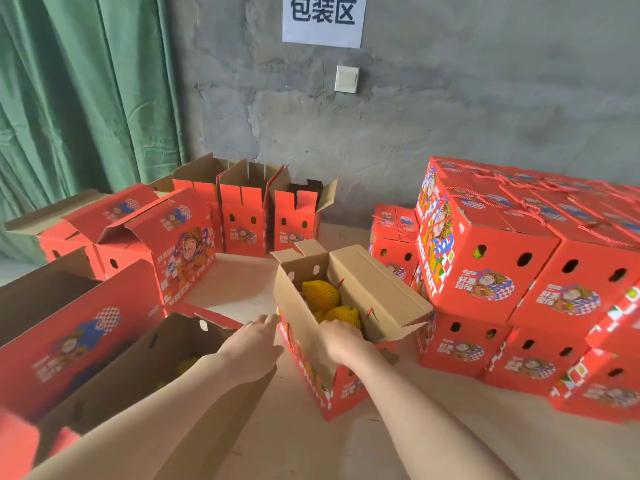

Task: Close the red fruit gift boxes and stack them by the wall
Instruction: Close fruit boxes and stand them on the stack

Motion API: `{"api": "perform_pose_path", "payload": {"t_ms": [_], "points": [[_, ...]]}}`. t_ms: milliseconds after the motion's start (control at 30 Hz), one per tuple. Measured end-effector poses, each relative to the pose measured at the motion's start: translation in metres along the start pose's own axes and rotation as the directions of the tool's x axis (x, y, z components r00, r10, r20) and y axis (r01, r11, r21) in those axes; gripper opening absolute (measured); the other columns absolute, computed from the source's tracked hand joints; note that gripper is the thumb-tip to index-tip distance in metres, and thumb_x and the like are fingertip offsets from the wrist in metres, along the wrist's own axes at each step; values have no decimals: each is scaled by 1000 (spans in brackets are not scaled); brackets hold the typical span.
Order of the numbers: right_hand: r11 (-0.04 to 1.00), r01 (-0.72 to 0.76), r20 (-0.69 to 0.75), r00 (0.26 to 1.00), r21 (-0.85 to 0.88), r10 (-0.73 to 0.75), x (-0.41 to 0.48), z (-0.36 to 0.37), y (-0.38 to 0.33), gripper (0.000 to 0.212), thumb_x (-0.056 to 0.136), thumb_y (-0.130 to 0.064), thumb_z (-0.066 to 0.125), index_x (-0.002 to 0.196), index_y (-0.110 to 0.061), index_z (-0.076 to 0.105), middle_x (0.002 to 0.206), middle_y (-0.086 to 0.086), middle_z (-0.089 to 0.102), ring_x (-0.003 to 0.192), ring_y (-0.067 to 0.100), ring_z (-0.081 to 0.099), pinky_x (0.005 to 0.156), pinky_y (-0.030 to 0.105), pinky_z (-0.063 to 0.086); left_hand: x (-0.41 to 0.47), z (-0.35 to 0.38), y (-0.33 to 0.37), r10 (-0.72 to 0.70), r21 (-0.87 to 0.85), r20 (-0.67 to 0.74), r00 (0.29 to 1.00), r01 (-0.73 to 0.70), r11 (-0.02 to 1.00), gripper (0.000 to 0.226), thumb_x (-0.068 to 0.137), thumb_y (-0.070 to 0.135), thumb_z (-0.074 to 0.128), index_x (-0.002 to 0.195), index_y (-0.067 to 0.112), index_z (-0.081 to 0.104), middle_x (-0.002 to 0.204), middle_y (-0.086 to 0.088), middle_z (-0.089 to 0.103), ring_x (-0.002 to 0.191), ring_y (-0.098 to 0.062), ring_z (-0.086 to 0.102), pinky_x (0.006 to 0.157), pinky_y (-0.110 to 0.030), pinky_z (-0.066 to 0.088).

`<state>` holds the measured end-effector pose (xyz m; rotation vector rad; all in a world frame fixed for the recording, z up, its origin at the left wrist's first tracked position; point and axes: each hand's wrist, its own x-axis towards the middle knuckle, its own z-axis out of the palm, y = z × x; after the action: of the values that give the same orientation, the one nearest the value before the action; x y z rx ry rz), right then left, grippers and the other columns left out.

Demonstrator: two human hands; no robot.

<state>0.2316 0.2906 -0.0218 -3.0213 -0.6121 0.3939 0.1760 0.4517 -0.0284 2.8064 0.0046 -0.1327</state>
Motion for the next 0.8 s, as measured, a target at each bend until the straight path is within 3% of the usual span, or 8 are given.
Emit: {"api": "perform_pose_path", "payload": {"t_ms": [100,200,300,367,467,533,700,800], "points": [[997,-68,12,998,-42,69,-38,13,5,35,95,-14,48,128,-2,44,129,18,54,119,37,52,89,40,46,-16,9,-5,7,6,111,994,-8,1000,53,98,22,45,146,15,25,142,-8,40,128,-26,42,107,-36,35],[993,-91,15,996,-73,92,-79,27,11,29,98,-17,44,125,-7,45,125,17,56,116,36,53,87,41,46,-25,18,-3,-3,-68,-5,1000,3,998,48,101,14,34,146,2,24,150,-19,26,136,-30,32,107,-34,29],[989,-145,50,988,-9,145,-120,38,26,28,100,-19,44,127,-13,46,123,12,59,115,32,55,84,39,47,-27,21,6,-123,-406,-57,991,89,909,55,102,23,34,149,0,14,151,-21,28,137,-33,33,106,-35,30],[977,-180,117,979,119,166,-146,41,44,20,101,-23,43,119,-21,49,116,5,61,110,27,57,78,35,46,-25,23,13,-167,-538,-47,985,116,835,51,103,30,30,145,2,27,143,-20,42,128,-34,44,96,-34,37],[934,-242,185,963,262,197,-179,43,77,19,100,-27,43,83,-34,45,85,-14,51,85,10,53,64,25,40,-29,28,25,-249,-755,-74,966,109,646,46,101,37,25,104,3,55,103,-17,61,99,-33,55,90,-38,42],[917,-277,211,952,288,221,-191,39,91,31,99,-26,46,72,-39,40,77,-18,41,77,4,44,62,18,34,-35,31,32,-348,-863,-82,934,108,493,50,100,41,27,110,2,56,103,-12,61,97,-31,55,96,-42,44],[918,-231,233,959,323,160,-199,36,112,18,96,-19,53,87,-33,58,91,-15,50,92,13,51,76,28,41,-59,38,40,-474,-976,-129,871,-28,215,56,100,39,37,149,19,19,144,-3,38,128,-25,41,106,-33,30],[915,-207,189,971,345,149,-201,44,114,23,96,-15,53,115,-24,62,109,-15,55,108,10,54,93,29,44,-64,36,40,-434,-995,-98,895,-87,47,41,101,42,29,130,19,46,126,-8,57,118,-28,55,104,-44,42]]}}
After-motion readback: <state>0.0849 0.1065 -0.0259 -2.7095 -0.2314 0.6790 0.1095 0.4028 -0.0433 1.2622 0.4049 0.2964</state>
